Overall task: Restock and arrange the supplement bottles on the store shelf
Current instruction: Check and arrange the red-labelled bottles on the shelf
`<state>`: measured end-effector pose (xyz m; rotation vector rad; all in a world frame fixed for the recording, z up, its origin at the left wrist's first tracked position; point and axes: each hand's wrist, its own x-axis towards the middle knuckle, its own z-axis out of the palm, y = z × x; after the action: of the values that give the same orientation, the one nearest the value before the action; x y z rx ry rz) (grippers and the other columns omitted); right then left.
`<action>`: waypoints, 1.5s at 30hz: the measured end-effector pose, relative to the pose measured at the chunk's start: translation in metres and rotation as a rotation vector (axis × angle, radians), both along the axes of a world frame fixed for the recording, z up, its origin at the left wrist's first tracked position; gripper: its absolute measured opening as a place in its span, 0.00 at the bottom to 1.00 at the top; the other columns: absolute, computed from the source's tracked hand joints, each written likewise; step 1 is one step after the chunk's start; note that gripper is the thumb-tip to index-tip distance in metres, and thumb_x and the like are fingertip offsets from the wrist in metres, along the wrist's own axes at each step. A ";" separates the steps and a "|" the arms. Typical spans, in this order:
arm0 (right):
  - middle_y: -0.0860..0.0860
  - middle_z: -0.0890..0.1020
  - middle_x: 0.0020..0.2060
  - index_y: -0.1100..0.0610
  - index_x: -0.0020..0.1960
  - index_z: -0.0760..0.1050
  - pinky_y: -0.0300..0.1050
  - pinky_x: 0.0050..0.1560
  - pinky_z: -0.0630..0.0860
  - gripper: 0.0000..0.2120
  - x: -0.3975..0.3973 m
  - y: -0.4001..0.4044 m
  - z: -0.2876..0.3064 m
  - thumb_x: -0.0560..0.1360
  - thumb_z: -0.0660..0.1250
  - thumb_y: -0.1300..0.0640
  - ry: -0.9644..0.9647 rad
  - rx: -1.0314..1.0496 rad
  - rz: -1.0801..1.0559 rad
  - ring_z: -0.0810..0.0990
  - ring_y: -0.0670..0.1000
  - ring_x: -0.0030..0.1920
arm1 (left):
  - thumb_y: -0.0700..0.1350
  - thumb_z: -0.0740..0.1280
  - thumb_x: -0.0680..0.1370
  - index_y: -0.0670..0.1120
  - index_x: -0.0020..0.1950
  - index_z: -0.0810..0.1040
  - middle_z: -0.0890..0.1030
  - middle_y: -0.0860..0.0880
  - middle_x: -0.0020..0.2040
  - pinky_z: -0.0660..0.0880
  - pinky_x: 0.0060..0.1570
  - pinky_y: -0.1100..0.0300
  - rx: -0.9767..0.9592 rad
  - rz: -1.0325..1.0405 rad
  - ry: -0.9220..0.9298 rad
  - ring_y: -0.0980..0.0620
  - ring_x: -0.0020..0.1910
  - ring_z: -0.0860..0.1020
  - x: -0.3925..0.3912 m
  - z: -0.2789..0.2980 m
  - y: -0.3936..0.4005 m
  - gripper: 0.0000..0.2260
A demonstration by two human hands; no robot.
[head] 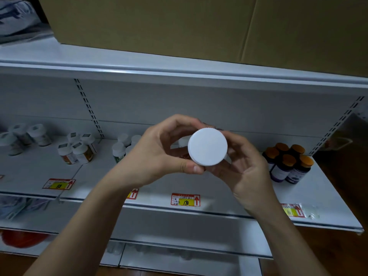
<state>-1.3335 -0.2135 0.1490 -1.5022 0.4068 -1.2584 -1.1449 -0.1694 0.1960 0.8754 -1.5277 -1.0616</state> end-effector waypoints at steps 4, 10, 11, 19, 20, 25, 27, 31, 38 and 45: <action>0.41 0.82 0.58 0.37 0.55 0.81 0.41 0.57 0.78 0.29 0.001 0.002 0.004 0.66 0.75 0.69 0.019 0.001 -0.029 0.79 0.47 0.64 | 0.37 0.78 0.63 0.55 0.56 0.80 0.82 0.49 0.61 0.78 0.54 0.59 0.030 0.012 0.025 0.50 0.64 0.78 0.001 -0.001 0.003 0.25; 0.44 0.86 0.52 0.40 0.62 0.75 0.37 0.52 0.79 0.28 -0.003 0.007 0.013 0.66 0.73 0.60 0.148 0.124 -0.058 0.84 0.45 0.56 | 0.37 0.73 0.75 0.49 0.72 0.68 0.81 0.47 0.63 0.80 0.56 0.51 0.175 0.041 -0.029 0.48 0.63 0.79 0.005 0.000 0.002 0.29; 0.45 0.87 0.49 0.41 0.64 0.72 0.37 0.49 0.79 0.29 -0.003 0.007 0.014 0.66 0.72 0.58 0.175 0.150 -0.050 0.85 0.46 0.53 | 0.40 0.72 0.75 0.51 0.74 0.65 0.82 0.47 0.62 0.82 0.52 0.49 0.216 0.057 -0.035 0.47 0.60 0.81 0.003 0.001 0.002 0.30; 0.51 0.87 0.39 0.48 0.66 0.73 0.45 0.30 0.81 0.26 0.009 0.015 0.026 0.69 0.68 0.47 0.243 0.334 -0.059 0.87 0.54 0.38 | 0.55 0.69 0.72 0.50 0.70 0.74 0.85 0.40 0.49 0.81 0.34 0.56 0.420 0.264 -0.087 0.44 0.41 0.85 -0.006 0.003 0.001 0.26; 0.53 0.87 0.37 0.54 0.64 0.75 0.46 0.27 0.80 0.26 0.012 0.015 0.028 0.69 0.67 0.45 0.236 0.363 -0.081 0.86 0.55 0.34 | 0.56 0.68 0.74 0.48 0.65 0.78 0.85 0.40 0.48 0.81 0.35 0.57 0.436 0.283 -0.097 0.44 0.42 0.86 -0.007 0.003 0.001 0.22; 0.63 0.81 0.28 0.61 0.49 0.80 0.43 0.23 0.75 0.27 0.020 0.019 0.032 0.68 0.64 0.37 0.262 0.425 -0.140 0.79 0.59 0.23 | 0.59 0.65 0.78 0.40 0.53 0.83 0.84 0.34 0.44 0.82 0.41 0.53 0.548 0.265 -0.107 0.38 0.39 0.85 -0.007 0.005 0.003 0.23; 0.62 0.81 0.27 0.61 0.48 0.79 0.43 0.23 0.74 0.28 0.021 0.020 0.032 0.68 0.63 0.36 0.268 0.443 -0.149 0.79 0.58 0.23 | 0.60 0.65 0.78 0.39 0.51 0.83 0.84 0.33 0.43 0.82 0.42 0.52 0.562 0.258 -0.121 0.39 0.38 0.84 -0.007 0.006 0.004 0.24; 0.62 0.81 0.27 0.60 0.47 0.79 0.44 0.23 0.75 0.27 0.022 0.021 0.031 0.68 0.64 0.36 0.280 0.443 -0.149 0.79 0.58 0.23 | 0.60 0.65 0.77 0.39 0.49 0.84 0.84 0.32 0.43 0.82 0.41 0.53 0.562 0.250 -0.110 0.40 0.36 0.84 -0.007 0.005 0.005 0.23; 0.61 0.82 0.29 0.59 0.47 0.80 0.46 0.24 0.77 0.26 0.023 0.022 0.033 0.67 0.65 0.37 0.281 0.405 -0.153 0.81 0.61 0.25 | 0.60 0.67 0.74 0.38 0.56 0.82 0.84 0.33 0.44 0.81 0.37 0.58 0.535 0.229 -0.109 0.40 0.38 0.85 -0.001 0.008 0.007 0.26; 0.52 0.87 0.36 0.48 0.65 0.74 0.42 0.33 0.81 0.27 0.018 0.017 0.030 0.67 0.70 0.44 0.305 0.301 -0.132 0.87 0.50 0.38 | 0.52 0.71 0.71 0.51 0.67 0.74 0.86 0.39 0.48 0.82 0.40 0.58 0.461 0.239 -0.079 0.44 0.46 0.86 0.007 0.010 0.006 0.24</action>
<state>-1.3155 -0.1961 0.1793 -1.4244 0.8692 -1.0143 -1.1379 -0.1631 0.2060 1.3941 -1.2172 -1.2314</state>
